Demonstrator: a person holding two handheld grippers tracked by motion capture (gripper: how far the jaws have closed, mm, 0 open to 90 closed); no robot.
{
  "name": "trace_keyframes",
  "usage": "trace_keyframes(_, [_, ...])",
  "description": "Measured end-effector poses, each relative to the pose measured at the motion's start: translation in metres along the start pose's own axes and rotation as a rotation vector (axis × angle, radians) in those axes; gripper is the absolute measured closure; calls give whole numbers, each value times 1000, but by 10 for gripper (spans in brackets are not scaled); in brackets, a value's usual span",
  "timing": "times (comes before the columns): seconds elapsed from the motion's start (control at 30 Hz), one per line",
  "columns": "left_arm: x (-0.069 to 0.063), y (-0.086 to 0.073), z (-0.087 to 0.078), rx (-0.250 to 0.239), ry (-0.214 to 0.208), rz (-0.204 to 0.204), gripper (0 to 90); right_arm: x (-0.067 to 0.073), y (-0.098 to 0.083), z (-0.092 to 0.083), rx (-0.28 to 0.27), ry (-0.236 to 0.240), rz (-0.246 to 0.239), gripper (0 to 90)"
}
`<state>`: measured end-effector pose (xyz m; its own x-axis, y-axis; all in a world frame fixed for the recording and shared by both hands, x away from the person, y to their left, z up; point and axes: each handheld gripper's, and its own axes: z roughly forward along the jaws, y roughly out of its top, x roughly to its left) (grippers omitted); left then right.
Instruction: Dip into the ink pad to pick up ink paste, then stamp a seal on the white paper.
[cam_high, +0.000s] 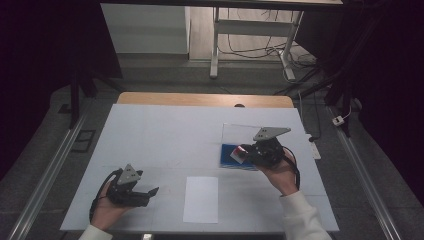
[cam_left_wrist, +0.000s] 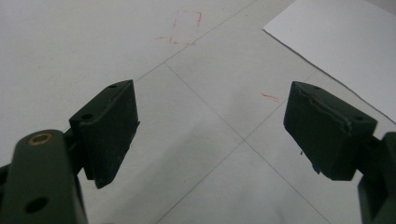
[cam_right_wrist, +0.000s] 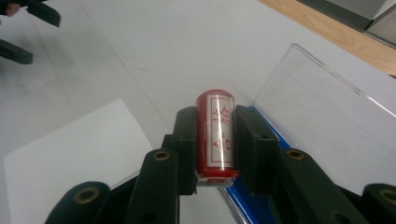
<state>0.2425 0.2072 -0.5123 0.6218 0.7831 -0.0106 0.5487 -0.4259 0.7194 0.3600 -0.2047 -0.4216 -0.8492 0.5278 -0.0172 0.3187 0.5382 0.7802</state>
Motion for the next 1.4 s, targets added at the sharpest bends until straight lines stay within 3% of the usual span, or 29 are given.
trace_keyframes(0.43, [1, 0, -1, -4, -2, 2, 184, 24, 4, 6, 28, 35, -66, 696])
trace_keyframes(0.83, [0, 0, -2, -5, -1, 1, 185, 41, 6, 12, 36, 77, -96, 696])
trace_keyframes(1.4, [0, 0, -1, -4, 0, 3, 185, 61, 2, 28, 87, 135, -138, 696])
